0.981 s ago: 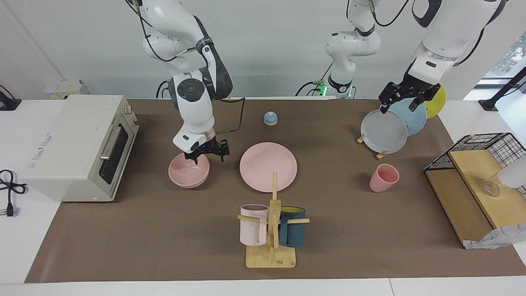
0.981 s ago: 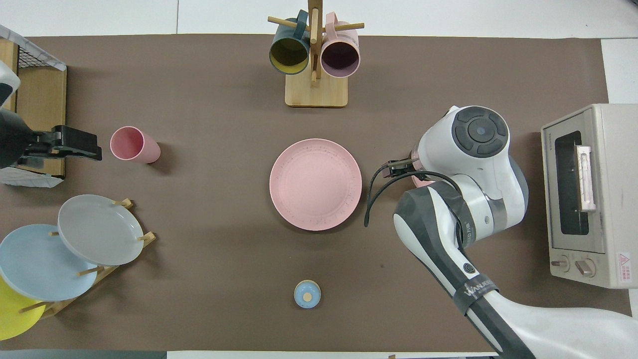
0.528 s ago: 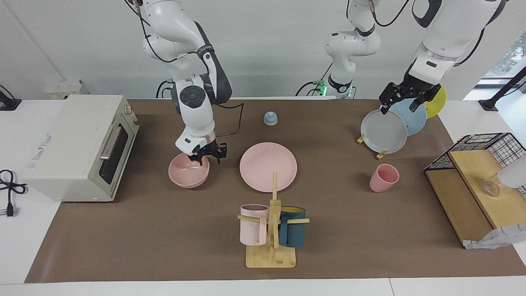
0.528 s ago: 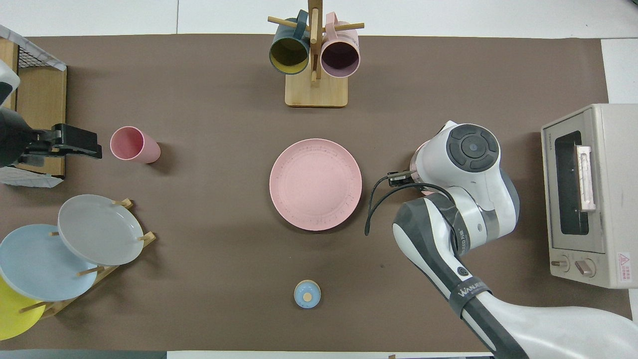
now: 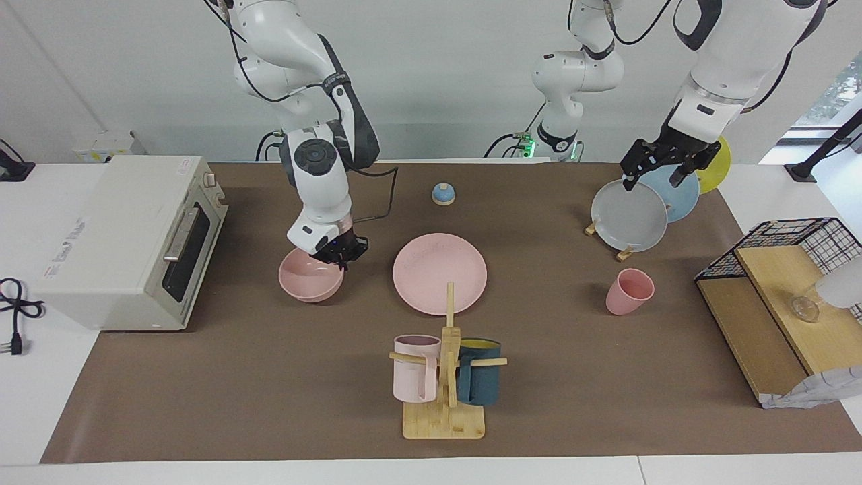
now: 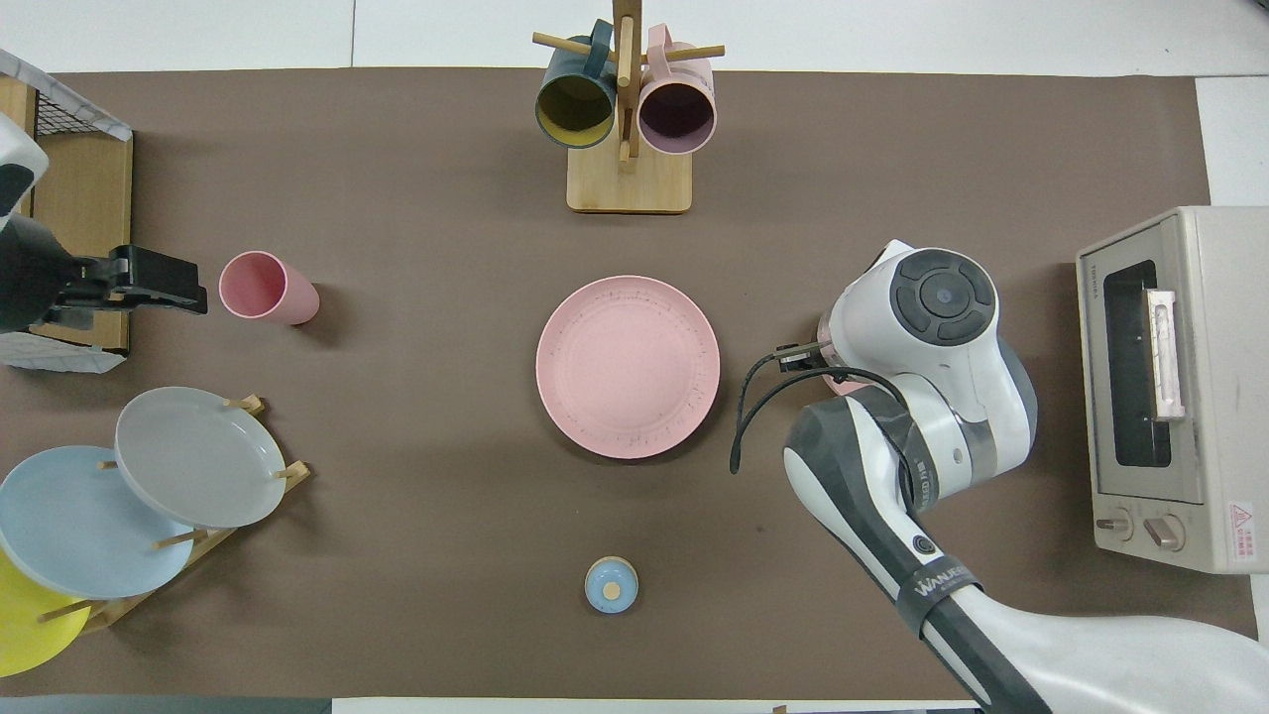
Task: Organize tableware
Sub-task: 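Carry the bowl onto the pink plate while the left gripper grasps the cup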
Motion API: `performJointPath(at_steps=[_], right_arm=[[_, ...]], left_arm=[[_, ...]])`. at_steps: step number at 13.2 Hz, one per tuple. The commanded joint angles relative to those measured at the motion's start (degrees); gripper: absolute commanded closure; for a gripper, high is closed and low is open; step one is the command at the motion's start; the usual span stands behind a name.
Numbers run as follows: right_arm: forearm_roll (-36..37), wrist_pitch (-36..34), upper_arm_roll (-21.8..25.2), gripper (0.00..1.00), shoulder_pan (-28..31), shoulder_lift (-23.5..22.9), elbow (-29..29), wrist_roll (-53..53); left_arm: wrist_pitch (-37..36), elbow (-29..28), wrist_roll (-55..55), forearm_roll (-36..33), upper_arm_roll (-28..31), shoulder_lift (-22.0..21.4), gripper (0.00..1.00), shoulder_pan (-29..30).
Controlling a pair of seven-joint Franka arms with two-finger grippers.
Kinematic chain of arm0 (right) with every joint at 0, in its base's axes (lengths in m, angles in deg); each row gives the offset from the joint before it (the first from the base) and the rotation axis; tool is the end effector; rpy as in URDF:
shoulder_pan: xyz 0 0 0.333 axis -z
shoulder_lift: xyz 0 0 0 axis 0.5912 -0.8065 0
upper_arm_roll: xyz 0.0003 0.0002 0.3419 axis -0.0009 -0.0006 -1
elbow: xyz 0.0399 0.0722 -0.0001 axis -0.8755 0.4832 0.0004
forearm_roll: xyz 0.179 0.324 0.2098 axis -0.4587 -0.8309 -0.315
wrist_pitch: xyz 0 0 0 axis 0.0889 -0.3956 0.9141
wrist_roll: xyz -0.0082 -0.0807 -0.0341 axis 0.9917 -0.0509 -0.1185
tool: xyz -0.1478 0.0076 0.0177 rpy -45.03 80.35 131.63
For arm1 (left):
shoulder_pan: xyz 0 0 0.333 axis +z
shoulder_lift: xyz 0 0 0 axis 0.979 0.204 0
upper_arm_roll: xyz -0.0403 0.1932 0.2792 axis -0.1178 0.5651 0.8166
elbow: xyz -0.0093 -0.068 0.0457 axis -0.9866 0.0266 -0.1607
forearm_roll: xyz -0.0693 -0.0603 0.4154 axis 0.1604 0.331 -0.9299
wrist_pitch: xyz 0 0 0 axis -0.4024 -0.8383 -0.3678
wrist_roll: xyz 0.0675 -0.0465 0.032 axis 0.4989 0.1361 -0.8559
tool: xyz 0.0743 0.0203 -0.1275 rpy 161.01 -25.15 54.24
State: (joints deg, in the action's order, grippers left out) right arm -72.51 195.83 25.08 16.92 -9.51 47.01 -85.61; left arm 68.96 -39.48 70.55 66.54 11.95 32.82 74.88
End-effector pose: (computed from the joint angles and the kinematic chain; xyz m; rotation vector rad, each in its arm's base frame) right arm 0.5720 0.1958 0.3139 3.1055 0.2321 0.0034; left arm 0.5713 -0.0825 0.6076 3.1025 0.0540 0.0204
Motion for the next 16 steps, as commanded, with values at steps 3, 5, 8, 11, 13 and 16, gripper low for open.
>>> performJointPath(at_steps=[3, 5, 8, 11, 13, 16], right_arm=[[1.43, -17.43, -0.13, 1.00, -3.26, -3.78, -17.37, 0.58], [1.52, -25.53, -0.13, 1.00, -5.98, -7.29, -28.19, -3.36], [1.61, -28.47, -0.13, 1.00, -11.51, -9.85, -34.30, -10.21], [2.83, -29.95, -0.13, 1.00, -18.71, -16.50, -40.95, -20.74], [3.28, -30.14, -0.04, 1.00, -22.06, -24.06, -49.04, -26.04], [3.36, -27.77, -0.13, 1.00, -23.31, -25.85, -50.21, -26.85]], left_arm=[[1.27, -1.42, 0.19, 0.83, 0.17, -0.99, 0.00, -0.08], [1.54, -1.42, 0.19, 0.83, 0.17, -0.90, 0.00, 0.01], [3.20, -1.42, 0.36, 0.92, 0.08, 0.76, 0.00, 0.01], [8.99, -1.51, 0.45, 0.92, 0.08, 7.34, 0.00, -0.26], [12.50, -0.89, 0.71, 0.65, 0.08, 12.09, 0.00, -0.34], [18.13, -0.98, 3.26, 0.74, 0.08, 17.28, 0.00, -0.08]])
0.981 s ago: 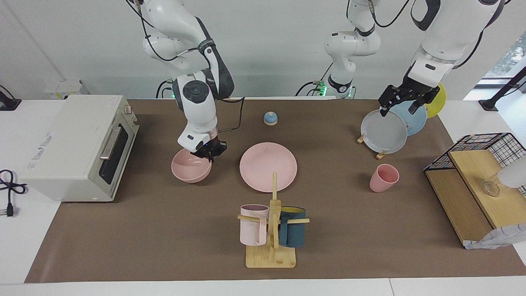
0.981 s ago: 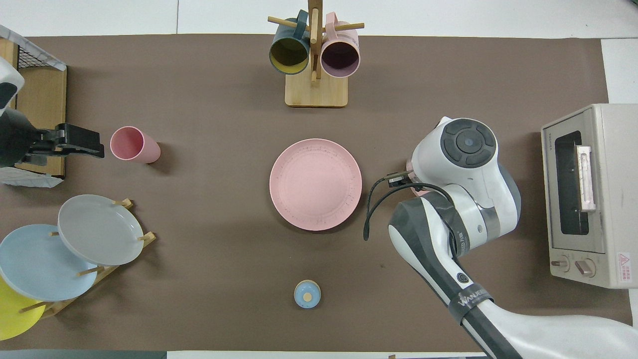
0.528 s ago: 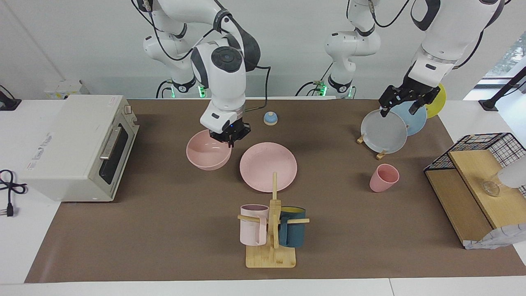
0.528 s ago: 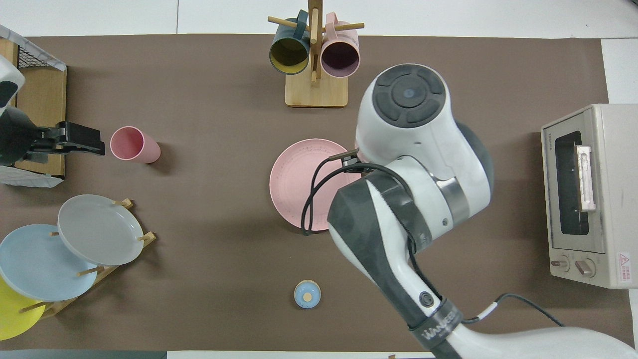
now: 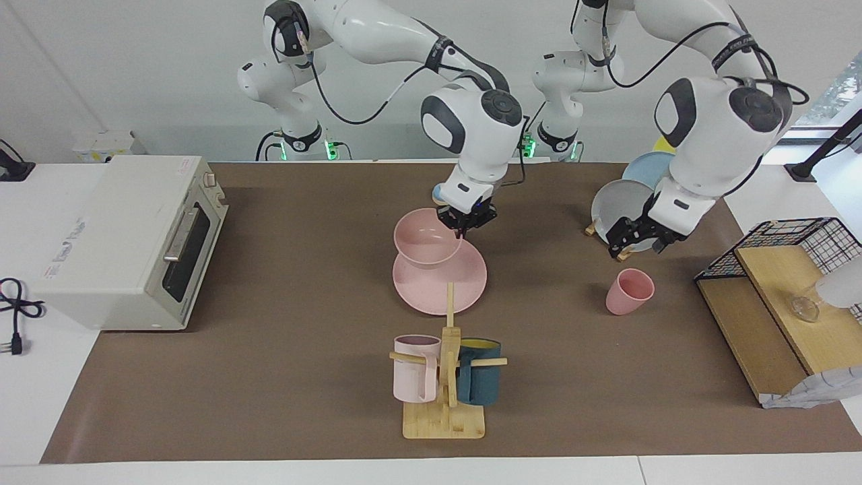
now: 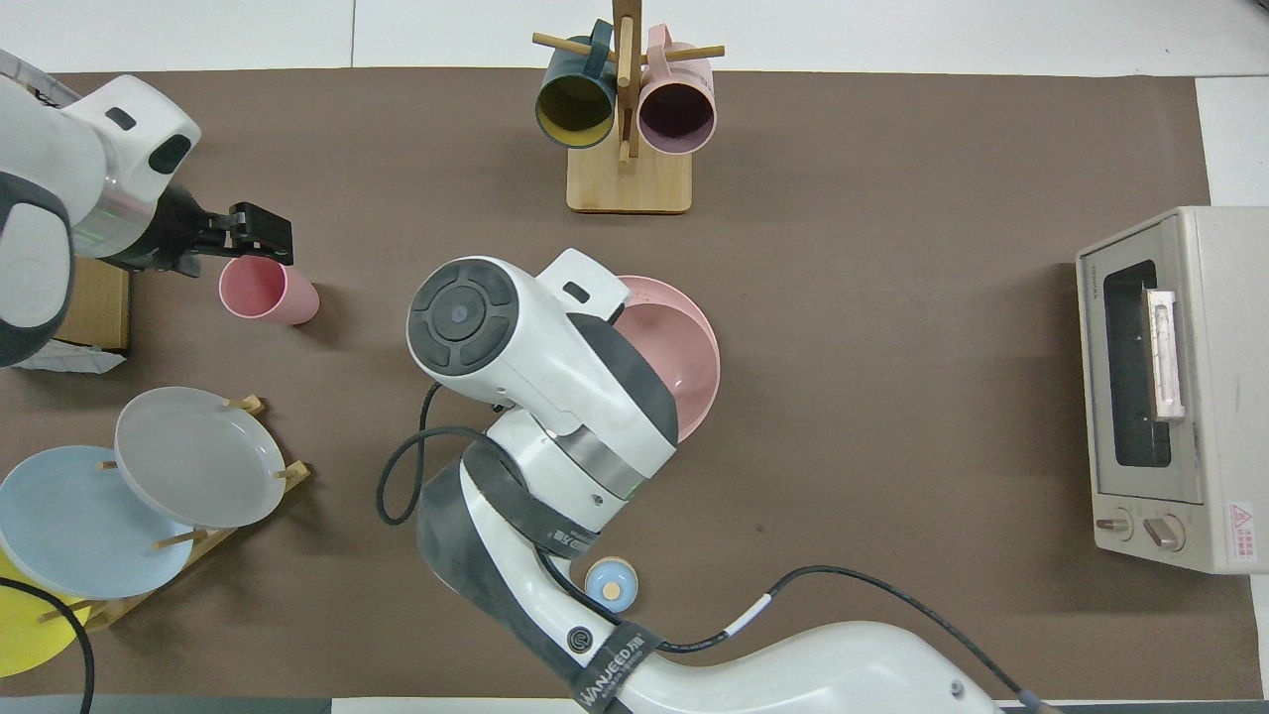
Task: Organize tableware
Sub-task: 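Carry the bowl onto the pink plate while the left gripper grasps the cup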
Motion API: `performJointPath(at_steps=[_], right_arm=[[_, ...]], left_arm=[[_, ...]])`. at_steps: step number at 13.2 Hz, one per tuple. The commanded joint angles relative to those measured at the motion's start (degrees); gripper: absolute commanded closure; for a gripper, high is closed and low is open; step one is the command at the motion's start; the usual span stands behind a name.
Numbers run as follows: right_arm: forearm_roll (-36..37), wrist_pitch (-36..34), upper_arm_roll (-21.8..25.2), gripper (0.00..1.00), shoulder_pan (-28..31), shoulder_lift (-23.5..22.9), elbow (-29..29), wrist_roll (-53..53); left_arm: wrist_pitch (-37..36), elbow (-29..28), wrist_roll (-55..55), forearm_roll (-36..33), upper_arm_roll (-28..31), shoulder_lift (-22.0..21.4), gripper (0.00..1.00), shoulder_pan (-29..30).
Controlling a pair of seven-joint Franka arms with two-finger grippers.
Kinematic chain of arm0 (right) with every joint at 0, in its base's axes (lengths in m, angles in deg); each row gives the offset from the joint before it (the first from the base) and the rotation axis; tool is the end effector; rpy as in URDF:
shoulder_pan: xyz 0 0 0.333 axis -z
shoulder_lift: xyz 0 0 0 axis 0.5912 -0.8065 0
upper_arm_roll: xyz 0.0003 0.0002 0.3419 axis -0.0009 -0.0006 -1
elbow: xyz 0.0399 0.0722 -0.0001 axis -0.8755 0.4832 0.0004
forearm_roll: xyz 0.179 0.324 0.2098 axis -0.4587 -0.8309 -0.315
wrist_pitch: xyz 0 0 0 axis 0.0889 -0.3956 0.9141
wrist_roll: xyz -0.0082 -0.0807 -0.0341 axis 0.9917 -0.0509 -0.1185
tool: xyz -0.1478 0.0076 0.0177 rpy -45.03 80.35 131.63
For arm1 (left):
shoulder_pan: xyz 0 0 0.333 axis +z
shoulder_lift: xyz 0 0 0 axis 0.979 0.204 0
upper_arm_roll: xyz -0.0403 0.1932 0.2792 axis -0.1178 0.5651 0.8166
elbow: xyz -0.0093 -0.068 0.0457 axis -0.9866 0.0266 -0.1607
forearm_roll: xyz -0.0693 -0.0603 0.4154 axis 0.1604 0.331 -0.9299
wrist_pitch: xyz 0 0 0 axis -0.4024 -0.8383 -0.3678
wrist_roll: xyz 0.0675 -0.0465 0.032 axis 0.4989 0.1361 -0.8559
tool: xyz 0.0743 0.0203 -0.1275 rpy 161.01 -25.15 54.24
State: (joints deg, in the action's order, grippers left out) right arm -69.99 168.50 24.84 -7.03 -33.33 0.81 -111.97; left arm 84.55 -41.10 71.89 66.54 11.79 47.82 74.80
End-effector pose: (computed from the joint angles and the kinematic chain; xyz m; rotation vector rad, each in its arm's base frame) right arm 0.5567 0.5104 0.3828 3.0203 0.1638 -0.0309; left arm 0.6595 -0.0918 0.4543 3.0876 0.0307 -0.0094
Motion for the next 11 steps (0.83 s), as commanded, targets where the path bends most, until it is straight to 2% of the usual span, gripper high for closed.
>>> performJointPath(at_steps=[1, 3, 6, 9, 11], right_arm=[[1.02, 0.26, 0.02, 1.00, 0.38, -2.03, -3.84, -0.58], [0.85, 3.77, 0.02, 1.00, 0.38, -1.68, -1.14, -0.58], [1.03, 8.42, 0.02, 1.00, 0.03, -1.50, 3.27, -0.66], [1.03, 10.90, 0.02, 1.00, -0.06, -1.94, 5.47, -0.75], [1.11, 9.94, 0.02, 1.00, -0.41, -1.86, 5.83, -0.75]], left_arm=[[3.78, 0.55, 2.19, 0.74, 0.25, 3.51, 0.00, 0.26], [5.45, -0.06, 2.10, 0.74, 0.34, 5.71, 0.01, 0.35], [6.43, -3.31, 1.93, 0.91, 0.34, 5.54, 0.01, 0.62], [6.87, -5.68, 1.31, 1.00, 0.34, 4.93, 0.01, 0.62], [7.83, -7.17, -0.53, 1.00, 0.34, 4.75, 0.01, 0.62]])
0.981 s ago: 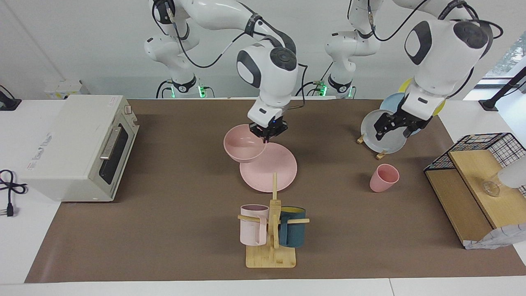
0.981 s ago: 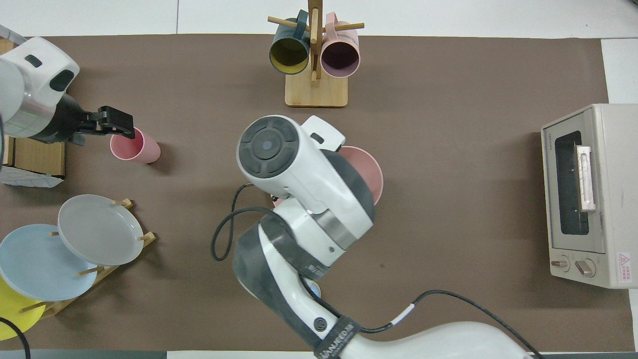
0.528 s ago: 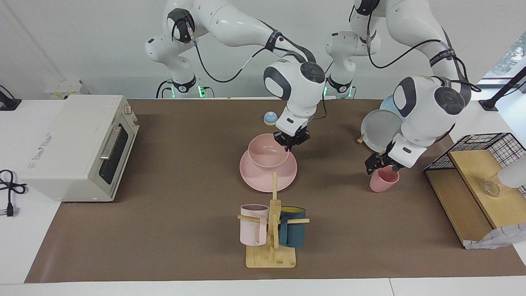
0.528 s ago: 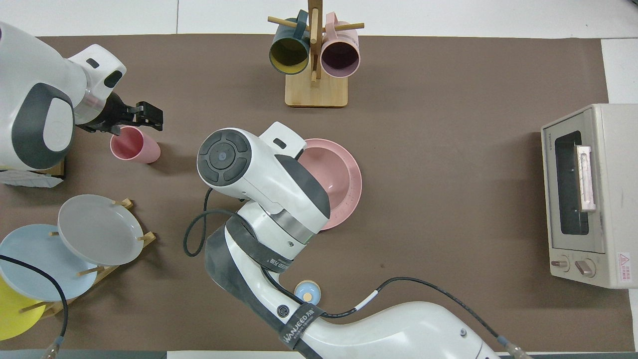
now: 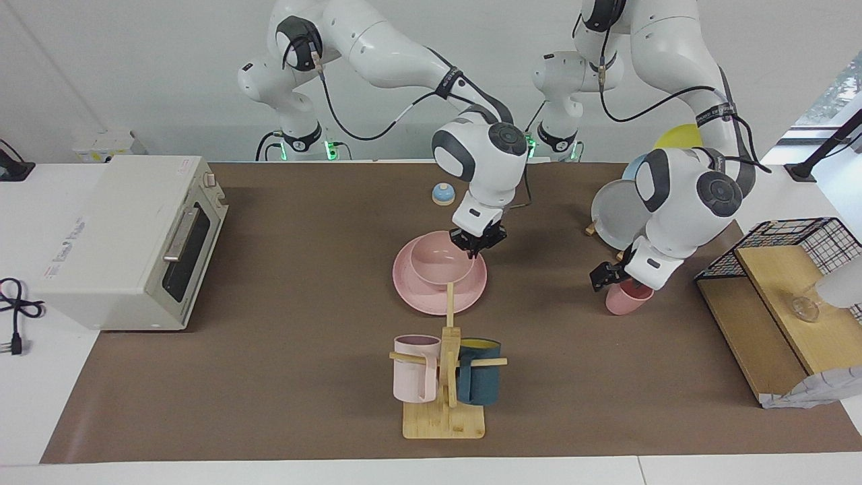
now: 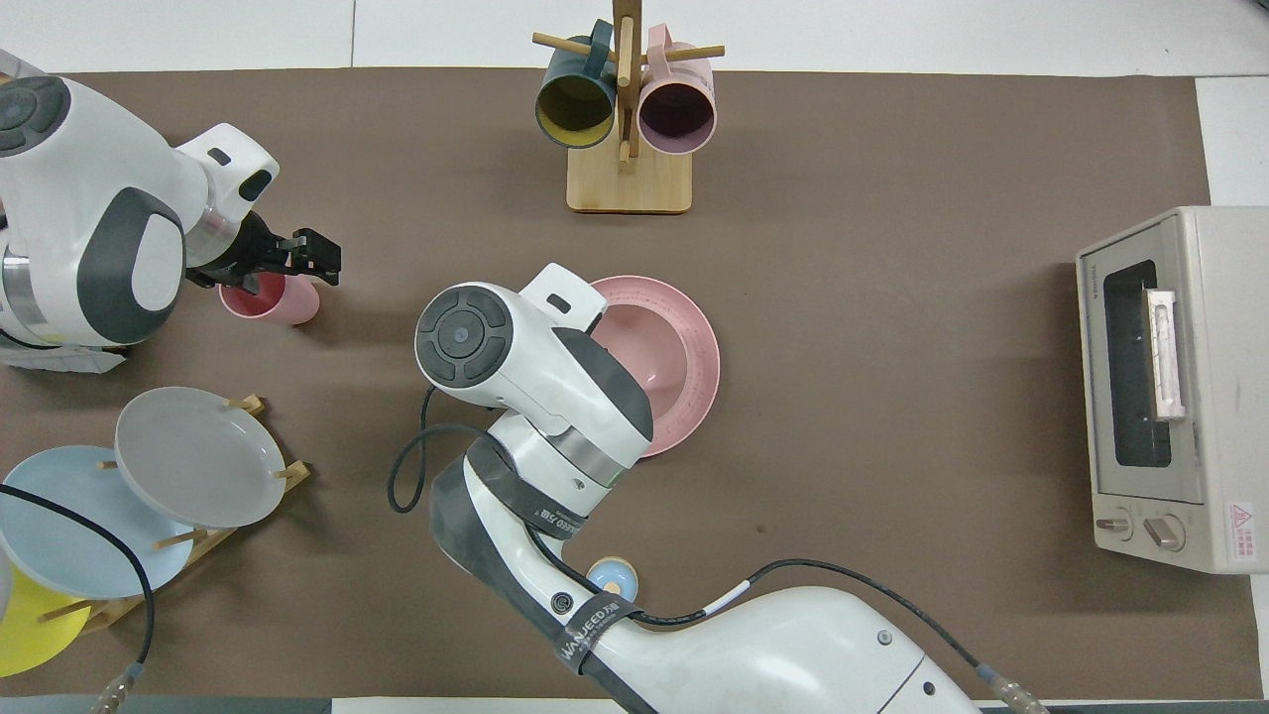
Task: Organize tableware
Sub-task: 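Carry the bowl onto the pink plate while the left gripper grasps the cup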
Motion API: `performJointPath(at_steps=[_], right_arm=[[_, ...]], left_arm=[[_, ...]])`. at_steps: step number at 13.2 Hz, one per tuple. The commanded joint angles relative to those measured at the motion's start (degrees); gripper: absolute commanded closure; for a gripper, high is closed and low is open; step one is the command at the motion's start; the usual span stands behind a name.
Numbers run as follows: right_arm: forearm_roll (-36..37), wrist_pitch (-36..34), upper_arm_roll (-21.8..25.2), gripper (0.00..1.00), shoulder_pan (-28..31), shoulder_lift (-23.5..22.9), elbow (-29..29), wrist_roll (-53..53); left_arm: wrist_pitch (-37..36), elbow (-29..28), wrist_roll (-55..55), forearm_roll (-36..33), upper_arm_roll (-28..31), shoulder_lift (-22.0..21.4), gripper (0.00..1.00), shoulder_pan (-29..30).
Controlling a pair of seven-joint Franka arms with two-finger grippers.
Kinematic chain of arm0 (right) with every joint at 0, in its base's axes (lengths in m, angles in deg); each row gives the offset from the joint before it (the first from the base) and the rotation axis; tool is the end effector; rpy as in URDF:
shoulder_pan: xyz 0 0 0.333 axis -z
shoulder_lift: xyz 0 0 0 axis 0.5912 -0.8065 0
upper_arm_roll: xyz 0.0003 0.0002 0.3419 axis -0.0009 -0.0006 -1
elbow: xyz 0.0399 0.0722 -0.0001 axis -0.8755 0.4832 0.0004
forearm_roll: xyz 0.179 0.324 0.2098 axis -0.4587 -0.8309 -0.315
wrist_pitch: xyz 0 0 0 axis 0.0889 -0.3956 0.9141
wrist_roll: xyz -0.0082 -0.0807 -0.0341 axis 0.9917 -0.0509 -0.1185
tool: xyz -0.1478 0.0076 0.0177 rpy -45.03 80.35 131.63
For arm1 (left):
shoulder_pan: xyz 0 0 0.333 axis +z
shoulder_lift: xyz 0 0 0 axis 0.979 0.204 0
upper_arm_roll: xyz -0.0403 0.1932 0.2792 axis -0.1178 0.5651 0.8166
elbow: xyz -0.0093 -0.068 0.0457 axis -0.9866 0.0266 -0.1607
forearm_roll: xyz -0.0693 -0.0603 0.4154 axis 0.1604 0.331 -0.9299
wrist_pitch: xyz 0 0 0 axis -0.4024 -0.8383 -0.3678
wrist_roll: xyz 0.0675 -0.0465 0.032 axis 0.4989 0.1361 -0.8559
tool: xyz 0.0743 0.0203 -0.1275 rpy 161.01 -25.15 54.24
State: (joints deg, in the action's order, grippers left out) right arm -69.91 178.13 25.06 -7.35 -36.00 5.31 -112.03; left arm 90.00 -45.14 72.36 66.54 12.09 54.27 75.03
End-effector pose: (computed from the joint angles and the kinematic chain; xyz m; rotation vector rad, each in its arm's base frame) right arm 0.5617 0.5197 0.3212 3.0471 0.1846 0.0189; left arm 0.6660 -0.0861 0.3516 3.0908 0.0418 -0.1443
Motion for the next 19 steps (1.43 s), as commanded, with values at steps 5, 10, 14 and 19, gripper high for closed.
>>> performJointPath(at_steps=[5, 10, 14, 19], right_arm=[[0.60, 0.48, -0.20, 1.00, 0.26, 0.82, 2.29, -0.69], [0.15, 0.74, -0.28, 0.69, 0.79, 0.90, 1.24, -0.69], [0.95, -0.05, -0.20, 0.05, 0.96, 1.69, 1.06, -0.69], [0.77, -6.01, 0.42, 0.00, 4.37, 9.14, 1.15, 0.45]], left_arm=[[6.86, -6.04, -1.10, 1.00, 0.03, -2.49, 0.20, 0.38], [3.35, -2.26, -0.31, 0.39, 0.12, -1.96, 0.91, -0.14], [3.08, -2.44, 1.54, 0.39, 0.12, -2.40, 1.00, 0.38], [-8.58, 6.33, 0.93, 0.48, -0.40, -3.20, 1.00, -0.85]])
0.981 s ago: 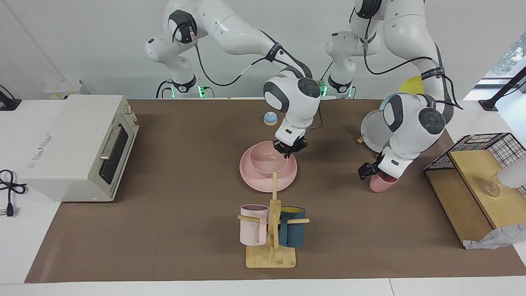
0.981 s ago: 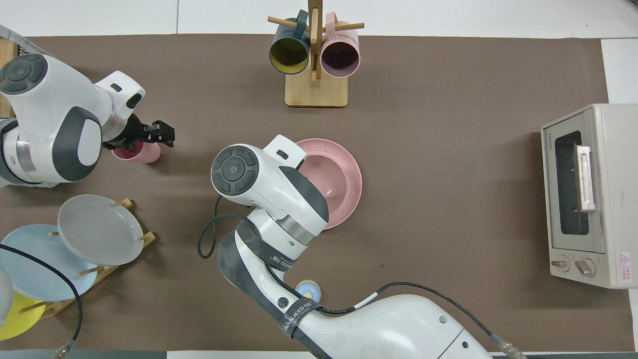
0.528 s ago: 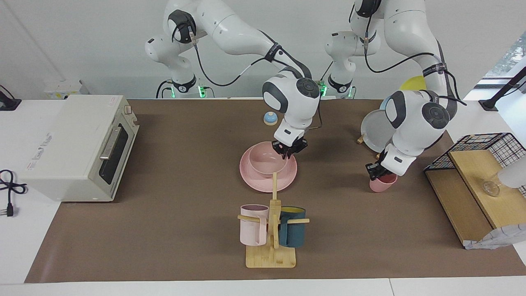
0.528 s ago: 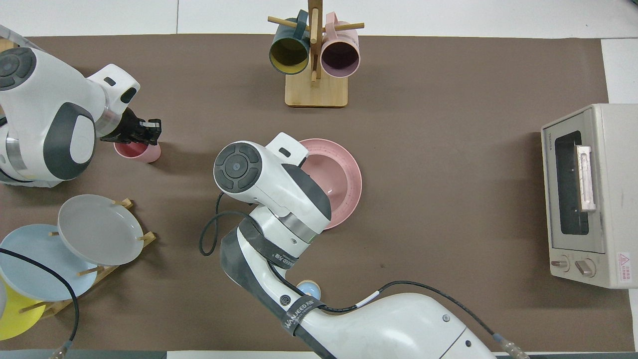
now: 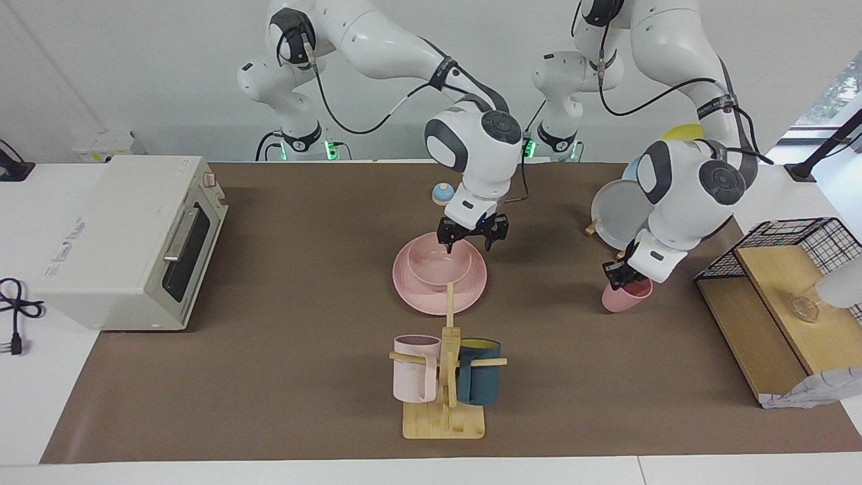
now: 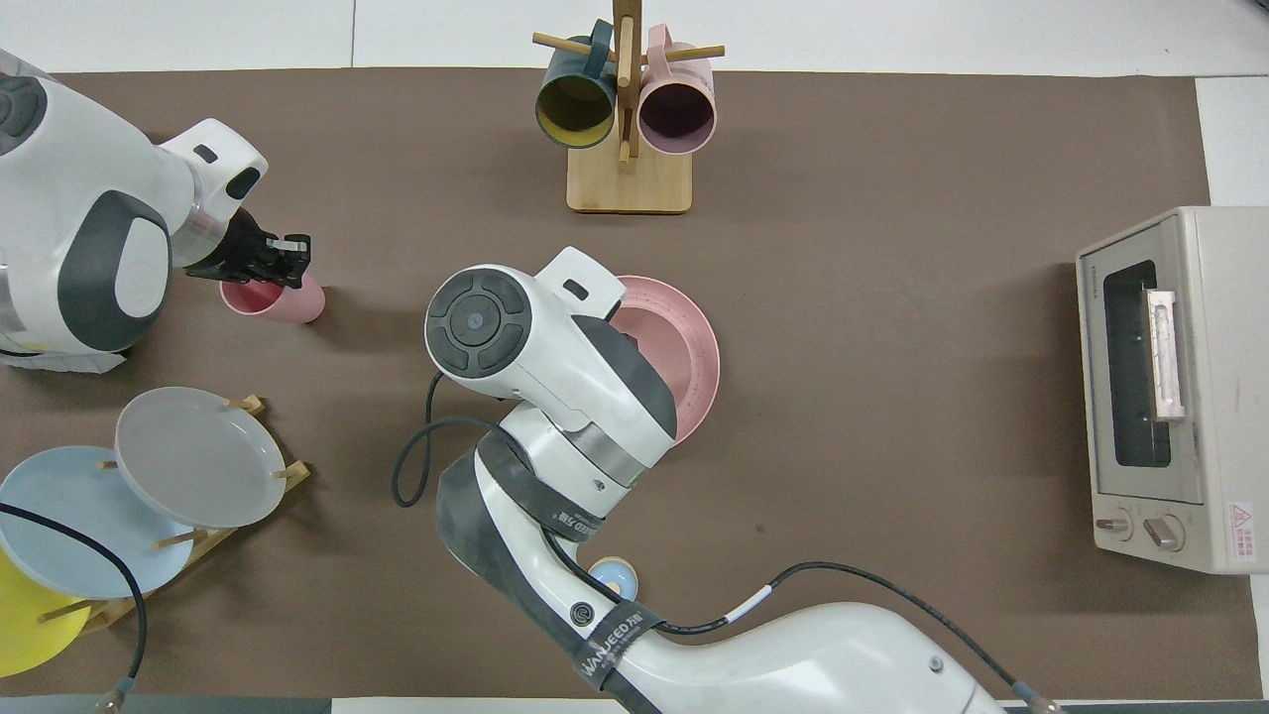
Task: Organize tableware
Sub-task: 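Carry the bowl onto the pink plate while the left gripper grasps the cup, then release the bowl and withdraw the right gripper while the left lifts the cup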
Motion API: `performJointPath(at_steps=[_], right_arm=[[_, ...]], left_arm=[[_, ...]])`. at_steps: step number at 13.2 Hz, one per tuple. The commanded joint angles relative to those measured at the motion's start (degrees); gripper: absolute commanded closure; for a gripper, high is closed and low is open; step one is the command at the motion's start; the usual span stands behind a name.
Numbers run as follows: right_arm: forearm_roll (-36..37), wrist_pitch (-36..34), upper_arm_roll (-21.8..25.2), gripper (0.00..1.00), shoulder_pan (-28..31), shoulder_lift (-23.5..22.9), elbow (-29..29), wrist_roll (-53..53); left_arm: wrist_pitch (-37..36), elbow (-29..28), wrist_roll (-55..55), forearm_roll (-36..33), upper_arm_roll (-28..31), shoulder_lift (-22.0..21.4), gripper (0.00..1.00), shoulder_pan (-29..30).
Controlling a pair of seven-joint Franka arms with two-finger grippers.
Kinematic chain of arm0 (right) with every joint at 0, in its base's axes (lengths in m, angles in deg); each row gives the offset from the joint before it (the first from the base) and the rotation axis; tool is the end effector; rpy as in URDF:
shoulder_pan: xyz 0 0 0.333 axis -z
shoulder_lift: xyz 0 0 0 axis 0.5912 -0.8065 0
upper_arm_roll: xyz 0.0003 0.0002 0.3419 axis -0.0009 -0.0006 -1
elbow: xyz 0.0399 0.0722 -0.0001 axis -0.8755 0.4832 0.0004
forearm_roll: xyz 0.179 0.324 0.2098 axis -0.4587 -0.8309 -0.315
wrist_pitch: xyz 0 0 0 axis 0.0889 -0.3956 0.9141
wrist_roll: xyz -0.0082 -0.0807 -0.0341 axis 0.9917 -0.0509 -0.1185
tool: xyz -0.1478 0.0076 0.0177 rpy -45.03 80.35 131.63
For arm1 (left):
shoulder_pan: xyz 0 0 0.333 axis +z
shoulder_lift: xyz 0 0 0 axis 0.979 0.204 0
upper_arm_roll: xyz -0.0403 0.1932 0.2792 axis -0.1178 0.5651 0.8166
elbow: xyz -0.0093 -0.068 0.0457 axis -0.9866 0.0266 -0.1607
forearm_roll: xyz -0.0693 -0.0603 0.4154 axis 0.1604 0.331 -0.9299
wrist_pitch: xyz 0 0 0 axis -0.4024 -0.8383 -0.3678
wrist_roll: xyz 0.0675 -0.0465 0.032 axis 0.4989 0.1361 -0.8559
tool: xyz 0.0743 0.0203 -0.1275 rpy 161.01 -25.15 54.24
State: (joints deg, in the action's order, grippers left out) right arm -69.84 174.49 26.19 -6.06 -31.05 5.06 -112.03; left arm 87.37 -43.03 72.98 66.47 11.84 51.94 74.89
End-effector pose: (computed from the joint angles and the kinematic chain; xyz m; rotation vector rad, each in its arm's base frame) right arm 0.5741 0.4902 0.3841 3.0570 0.1162 0.0611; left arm 0.6663 -0.0905 0.3934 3.0905 0.0100 -0.0953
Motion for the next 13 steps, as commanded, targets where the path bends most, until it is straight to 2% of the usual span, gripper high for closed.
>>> performJointPath(at_steps=[1, 3, 5, 8, 11, 13], right_arm=[[0.52, -4.91, -0.71, 0.00, 4.06, 5.78, 1.31, 1.85], [-0.09, -8.96, -0.80, 0.00, 7.56, 9.65, 1.66, 4.40], [-0.27, -12.83, -0.80, 0.00, 10.73, 12.47, 2.01, 6.68], [-0.53, -17.14, -0.80, 0.00, 18.54, 15.90, 3.33, 12.83], [-4.21, -18.82, -0.54, 0.00, 28.12, 21.51, 6.75, 21.34], [-4.75, -20.39, 2.26, 0.00, 29.99, 26.17, 9.30, 24.52]], left_arm=[[-9.46, 6.41, -0.22, 0.55, -0.15, -1.04, 1.00, -2.45], [-13.87, 8.97, -6.07, 0.98, -0.15, -2.61, 1.00, -5.52], [-15.98, 9.16, -12.67, 1.07, -0.24, -4.89, 1.00, -9.91], [-18.10, 9.24, -20.32, 3.61, -0.24, -7.01, 1.00, -15.28], [-16.36, 9.25, -30.95, 4.06, -0.24, -7.10, 1.00, -22.92], [-13.03, 9.25, -37.19, 4.32, -0.41, -6.75, 1.00, -27.23]])
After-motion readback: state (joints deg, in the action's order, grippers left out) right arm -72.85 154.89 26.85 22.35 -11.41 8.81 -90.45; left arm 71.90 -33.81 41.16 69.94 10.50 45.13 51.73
